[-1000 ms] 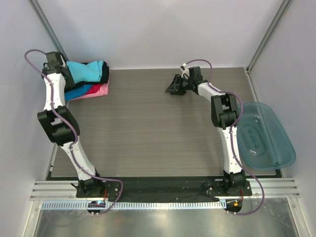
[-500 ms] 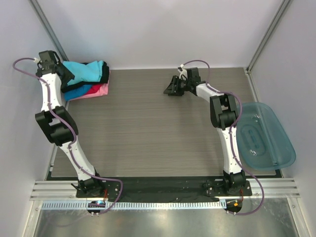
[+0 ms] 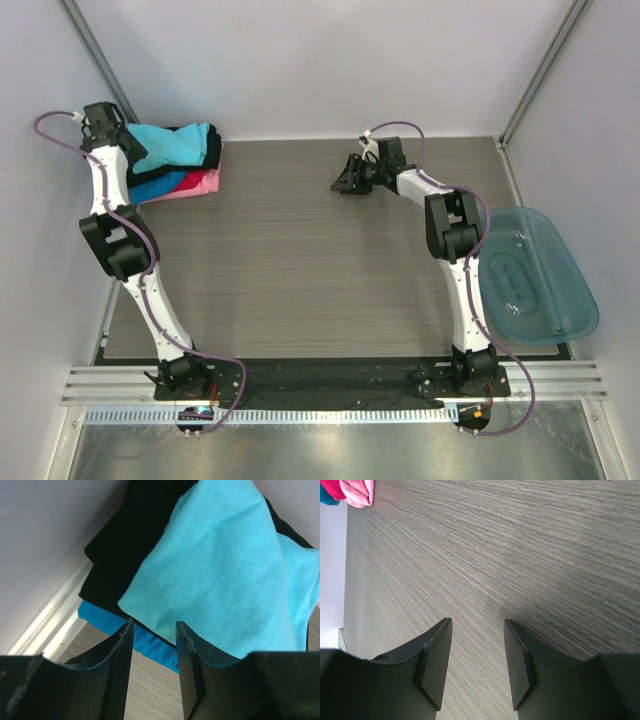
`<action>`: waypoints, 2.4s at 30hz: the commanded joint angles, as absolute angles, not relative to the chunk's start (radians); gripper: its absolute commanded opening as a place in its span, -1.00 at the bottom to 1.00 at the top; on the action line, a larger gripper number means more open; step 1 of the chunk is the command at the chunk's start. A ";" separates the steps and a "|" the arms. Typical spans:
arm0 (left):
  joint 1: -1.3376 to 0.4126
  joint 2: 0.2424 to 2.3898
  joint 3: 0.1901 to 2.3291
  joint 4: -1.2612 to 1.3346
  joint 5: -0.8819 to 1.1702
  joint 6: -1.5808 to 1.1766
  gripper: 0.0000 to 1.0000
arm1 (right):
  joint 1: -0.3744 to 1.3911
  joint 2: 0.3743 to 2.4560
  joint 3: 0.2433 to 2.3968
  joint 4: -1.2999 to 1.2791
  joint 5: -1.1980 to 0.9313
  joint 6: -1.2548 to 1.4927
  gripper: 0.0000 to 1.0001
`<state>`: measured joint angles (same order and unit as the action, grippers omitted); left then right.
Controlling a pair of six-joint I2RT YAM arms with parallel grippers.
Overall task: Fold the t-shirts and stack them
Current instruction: Neatly place the folded tshirt to the corner
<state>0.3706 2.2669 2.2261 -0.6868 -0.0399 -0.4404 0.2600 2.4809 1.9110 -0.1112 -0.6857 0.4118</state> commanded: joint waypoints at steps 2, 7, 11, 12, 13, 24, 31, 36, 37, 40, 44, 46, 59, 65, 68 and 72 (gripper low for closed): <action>0.353 2.266 2.281 -0.635 -0.123 -0.333 -0.18 | 0.275 2.500 1.890 -0.216 -0.650 0.373 0.04; 0.333 2.273 2.257 -0.657 -0.147 -0.298 -0.20 | 0.273 2.508 1.902 -0.215 -0.657 0.376 0.04; 0.325 2.267 2.224 -0.661 -0.160 -0.278 -0.20 | 0.268 2.513 1.904 -0.216 -0.661 0.377 0.05; 0.325 2.270 2.223 -0.661 -0.161 -0.273 -0.21 | 0.267 2.516 1.907 -0.216 -0.661 0.376 0.05; 0.324 2.278 2.224 -0.661 -0.164 -0.270 -0.22 | 0.264 2.517 1.908 -0.215 -0.663 0.376 0.05; 0.322 2.312 2.237 -0.655 -0.230 -0.212 -0.37 | 0.249 2.537 1.914 -0.215 -0.670 0.379 0.05; 0.322 2.350 2.273 -0.641 -0.244 -0.180 -0.57 | 0.244 2.557 1.931 -0.213 -0.675 0.387 0.04; 0.322 2.373 2.302 -0.634 -0.252 -0.167 -0.67 | 0.241 2.563 1.931 -0.213 -0.678 0.388 0.04; 0.322 2.373 2.299 -0.634 -0.241 -0.166 -0.75 | 0.241 2.565 1.931 -0.213 -0.678 0.388 0.05; 0.324 2.361 2.301 -0.634 -0.229 -0.160 -1.00 | 0.236 2.566 1.934 -0.212 -0.678 0.390 0.04; 0.324 2.327 2.290 -0.640 -0.210 -0.132 -1.00 | 0.236 2.577 1.940 -0.206 -0.680 0.399 0.04; 0.324 2.310 2.286 -0.643 -0.210 -0.126 -0.99 | 0.238 2.582 1.942 -0.196 -0.683 0.411 0.05; 0.325 2.275 2.260 -0.657 -0.315 -0.094 -0.17 | 0.235 2.615 1.965 -0.179 -0.703 0.439 0.04; 0.325 2.330 2.289 -0.661 -0.293 -0.081 -0.17 | 0.229 2.615 1.960 -0.179 -0.703 0.439 0.05; 0.331 2.359 2.299 -0.664 -0.288 -0.086 -0.18 | 0.226 2.614 1.959 -0.181 -0.700 0.434 0.04; 0.339 2.396 2.321 -0.660 -0.276 -0.086 -0.24 | 0.226 2.606 1.948 -0.181 -0.698 0.430 0.04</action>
<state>0.3252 2.3692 2.2745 -0.6731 -0.2787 -0.0952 0.2314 2.5443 1.9797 -0.1043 -0.7910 0.4698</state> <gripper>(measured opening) 0.394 0.519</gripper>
